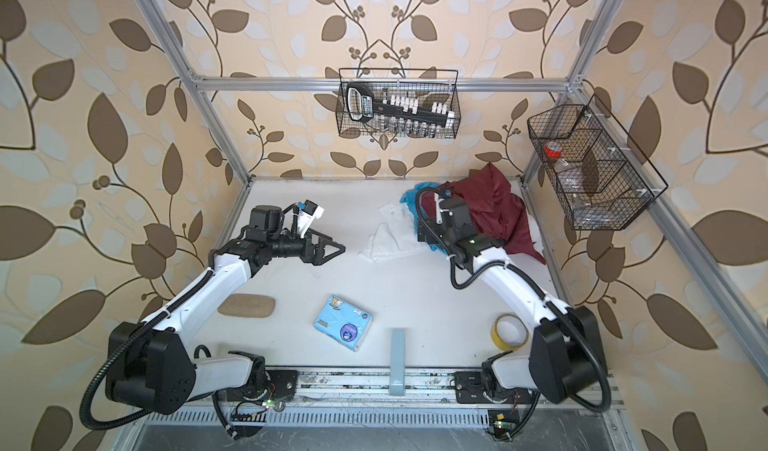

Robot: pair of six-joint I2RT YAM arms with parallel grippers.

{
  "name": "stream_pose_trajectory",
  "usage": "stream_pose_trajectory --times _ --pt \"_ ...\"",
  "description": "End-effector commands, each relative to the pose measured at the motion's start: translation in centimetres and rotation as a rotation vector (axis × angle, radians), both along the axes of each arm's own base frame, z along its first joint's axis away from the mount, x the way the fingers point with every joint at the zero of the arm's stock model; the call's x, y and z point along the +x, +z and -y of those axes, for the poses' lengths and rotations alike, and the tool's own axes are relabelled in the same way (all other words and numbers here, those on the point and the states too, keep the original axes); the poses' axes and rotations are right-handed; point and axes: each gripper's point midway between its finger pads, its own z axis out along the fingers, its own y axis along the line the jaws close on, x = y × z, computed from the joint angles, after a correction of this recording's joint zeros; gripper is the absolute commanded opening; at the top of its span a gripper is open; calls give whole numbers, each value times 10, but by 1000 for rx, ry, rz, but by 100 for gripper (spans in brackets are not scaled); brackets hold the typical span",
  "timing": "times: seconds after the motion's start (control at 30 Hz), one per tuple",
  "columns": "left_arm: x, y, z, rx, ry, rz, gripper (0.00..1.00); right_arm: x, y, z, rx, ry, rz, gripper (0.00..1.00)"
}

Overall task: Pick out a specific cloth from the pile
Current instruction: 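Reach the right gripper into the clothes pile while the left arm rises, then close the right gripper on the turquoise shirt under the maroon shirt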

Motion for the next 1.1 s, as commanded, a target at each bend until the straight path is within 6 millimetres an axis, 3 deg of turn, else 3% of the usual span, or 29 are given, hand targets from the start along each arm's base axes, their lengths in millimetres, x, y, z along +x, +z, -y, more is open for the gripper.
stream_pose_trajectory --times 0.0,0.1,0.2,0.37,0.57,0.8,1.07 --pt "-10 18 11 -15 -81 47 99 2 -34 -7 -99 13 -149 90" --pt "-9 14 12 -6 -81 39 99 20 -59 -10 -149 -6 -229 74" --pt "-10 14 17 -5 -93 36 99 38 -80 -15 -190 -16 -284 67" --pt "-11 12 20 4 -103 29 99 58 -108 -13 -266 -45 -346 63" --pt "-11 13 22 9 -107 27 99 65 -137 4 -293 -85 -409 60" --pt "-12 15 26 19 -118 26 99 69 -151 26 -266 -103 -441 61" --pt "-11 14 26 31 -118 14 99 70 -171 18 -231 -73 -480 61"
